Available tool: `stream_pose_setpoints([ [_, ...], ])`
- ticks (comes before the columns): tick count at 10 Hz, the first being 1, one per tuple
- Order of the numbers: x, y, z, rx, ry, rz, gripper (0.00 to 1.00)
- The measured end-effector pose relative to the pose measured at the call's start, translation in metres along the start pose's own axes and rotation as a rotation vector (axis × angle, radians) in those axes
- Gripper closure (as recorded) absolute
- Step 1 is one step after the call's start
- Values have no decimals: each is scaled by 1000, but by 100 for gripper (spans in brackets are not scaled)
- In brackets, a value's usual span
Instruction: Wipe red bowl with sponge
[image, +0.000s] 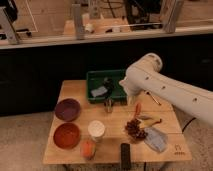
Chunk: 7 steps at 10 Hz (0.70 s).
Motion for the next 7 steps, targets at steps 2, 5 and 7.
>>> stream_pose_setpoints([
  [2, -9, -9, 4, 39, -10, 2, 20],
  [5, -22, -34, 17, 76, -27, -6, 20],
  [7, -29, -54, 22, 89, -29, -16, 20],
])
